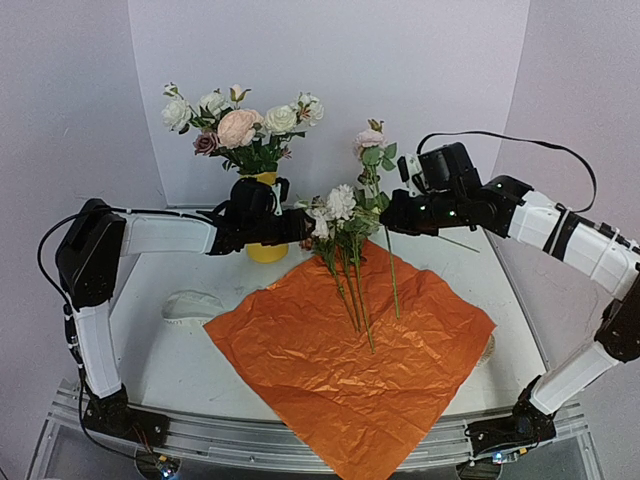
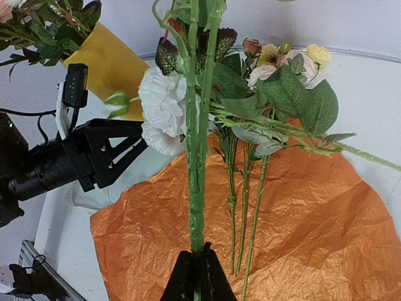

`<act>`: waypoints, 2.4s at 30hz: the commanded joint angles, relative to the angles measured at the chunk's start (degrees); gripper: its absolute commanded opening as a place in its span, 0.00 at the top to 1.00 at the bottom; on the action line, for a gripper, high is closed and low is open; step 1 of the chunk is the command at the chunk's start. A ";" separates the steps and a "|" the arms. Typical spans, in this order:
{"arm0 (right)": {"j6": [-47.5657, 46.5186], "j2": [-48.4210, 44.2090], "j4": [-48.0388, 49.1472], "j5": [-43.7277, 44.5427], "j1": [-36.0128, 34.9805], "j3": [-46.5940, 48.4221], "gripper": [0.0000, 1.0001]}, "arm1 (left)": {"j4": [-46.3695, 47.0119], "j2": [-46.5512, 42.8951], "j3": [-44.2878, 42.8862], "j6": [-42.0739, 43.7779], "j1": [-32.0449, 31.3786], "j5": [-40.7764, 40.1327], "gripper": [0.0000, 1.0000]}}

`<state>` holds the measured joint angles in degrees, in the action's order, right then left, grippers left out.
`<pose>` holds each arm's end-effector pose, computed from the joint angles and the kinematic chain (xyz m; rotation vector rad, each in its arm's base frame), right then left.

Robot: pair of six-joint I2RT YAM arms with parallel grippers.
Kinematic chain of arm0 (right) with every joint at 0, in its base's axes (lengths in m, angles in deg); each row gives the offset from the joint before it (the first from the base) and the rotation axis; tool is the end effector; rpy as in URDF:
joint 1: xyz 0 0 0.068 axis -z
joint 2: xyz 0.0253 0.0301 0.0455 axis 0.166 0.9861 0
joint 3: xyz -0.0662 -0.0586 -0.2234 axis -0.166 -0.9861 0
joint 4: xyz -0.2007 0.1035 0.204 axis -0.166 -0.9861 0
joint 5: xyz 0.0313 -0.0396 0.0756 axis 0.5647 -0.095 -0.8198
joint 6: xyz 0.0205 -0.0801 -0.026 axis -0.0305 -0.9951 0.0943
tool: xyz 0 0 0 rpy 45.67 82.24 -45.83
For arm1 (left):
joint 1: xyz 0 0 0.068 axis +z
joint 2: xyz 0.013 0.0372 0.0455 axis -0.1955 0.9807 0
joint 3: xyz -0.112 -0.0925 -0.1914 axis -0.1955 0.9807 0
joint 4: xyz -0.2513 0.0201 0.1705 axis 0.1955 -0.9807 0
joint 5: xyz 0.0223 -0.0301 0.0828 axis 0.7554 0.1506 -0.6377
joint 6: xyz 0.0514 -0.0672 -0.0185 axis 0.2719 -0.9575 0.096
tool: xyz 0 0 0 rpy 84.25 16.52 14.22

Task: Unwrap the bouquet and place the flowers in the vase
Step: Pick up the fake flower from the wrapping paper.

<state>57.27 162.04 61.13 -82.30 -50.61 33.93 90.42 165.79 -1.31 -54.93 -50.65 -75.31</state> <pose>0.3188 0.2808 0.3066 -0.2663 2.2065 0.7283 0.3907 -0.3335 0.1709 0.2311 2.0906 -0.9103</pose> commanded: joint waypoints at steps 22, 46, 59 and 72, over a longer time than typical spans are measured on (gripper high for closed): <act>6.37 -6.69 3.52 -2.30 -5.00 -9.76 1.00 | 1.40 10.65 -12.92 -1.63 2.19 5.40 0.37; 6.29 10.24 15.76 5.62 -3.81 -10.19 1.00 | 0.87 -5.37 14.54 0.84 -2.03 6.62 0.35; 6.26 9.38 16.12 3.90 -3.84 -10.11 1.00 | -5.33 -9.49 19.49 0.76 -10.36 1.44 0.38; 6.27 8.79 16.21 3.45 -3.78 -10.60 1.00 | -6.87 -1.46 15.46 1.95 -12.28 1.48 0.57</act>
<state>63.74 173.03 74.96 -79.11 -54.59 21.40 83.73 163.10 17.73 -54.38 -62.39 -74.00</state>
